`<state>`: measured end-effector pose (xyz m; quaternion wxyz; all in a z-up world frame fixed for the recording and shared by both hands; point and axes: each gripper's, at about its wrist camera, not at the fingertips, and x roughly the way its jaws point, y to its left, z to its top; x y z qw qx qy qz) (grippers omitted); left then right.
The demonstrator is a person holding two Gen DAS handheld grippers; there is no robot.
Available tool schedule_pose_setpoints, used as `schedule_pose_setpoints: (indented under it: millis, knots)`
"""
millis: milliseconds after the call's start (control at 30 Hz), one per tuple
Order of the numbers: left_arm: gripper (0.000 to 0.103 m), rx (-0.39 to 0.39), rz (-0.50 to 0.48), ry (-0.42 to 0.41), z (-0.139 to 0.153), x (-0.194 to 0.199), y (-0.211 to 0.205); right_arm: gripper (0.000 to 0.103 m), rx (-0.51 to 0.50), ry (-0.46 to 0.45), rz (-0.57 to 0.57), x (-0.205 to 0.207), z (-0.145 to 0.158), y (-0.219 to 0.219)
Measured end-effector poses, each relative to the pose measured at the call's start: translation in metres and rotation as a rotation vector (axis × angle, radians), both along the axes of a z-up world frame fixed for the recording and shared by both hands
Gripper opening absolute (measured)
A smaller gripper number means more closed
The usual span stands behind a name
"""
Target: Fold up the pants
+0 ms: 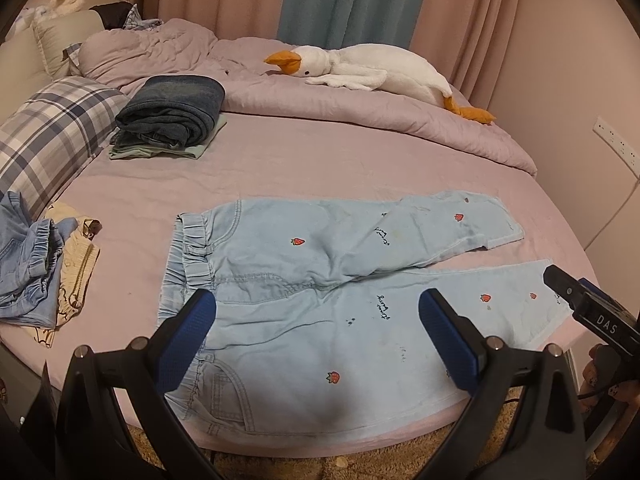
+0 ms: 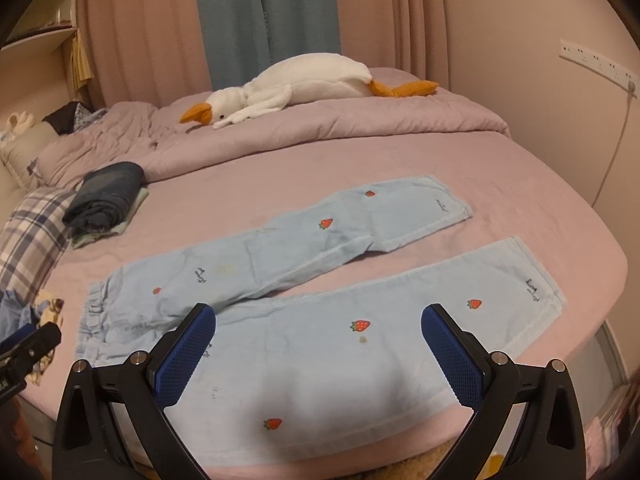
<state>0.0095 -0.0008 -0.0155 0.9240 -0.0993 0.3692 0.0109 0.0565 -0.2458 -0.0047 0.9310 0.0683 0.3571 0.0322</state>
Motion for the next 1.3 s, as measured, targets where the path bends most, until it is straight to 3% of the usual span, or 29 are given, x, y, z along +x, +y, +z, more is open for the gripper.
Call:
schedule_pose_setpoints:
  millis: [1300]
  knots:
    - [0.1,-0.009,-0.03,0.042,-0.01,0.01,-0.009,0.103,-0.002,0.027,-0.056,0.0,-0.004,-0.014]
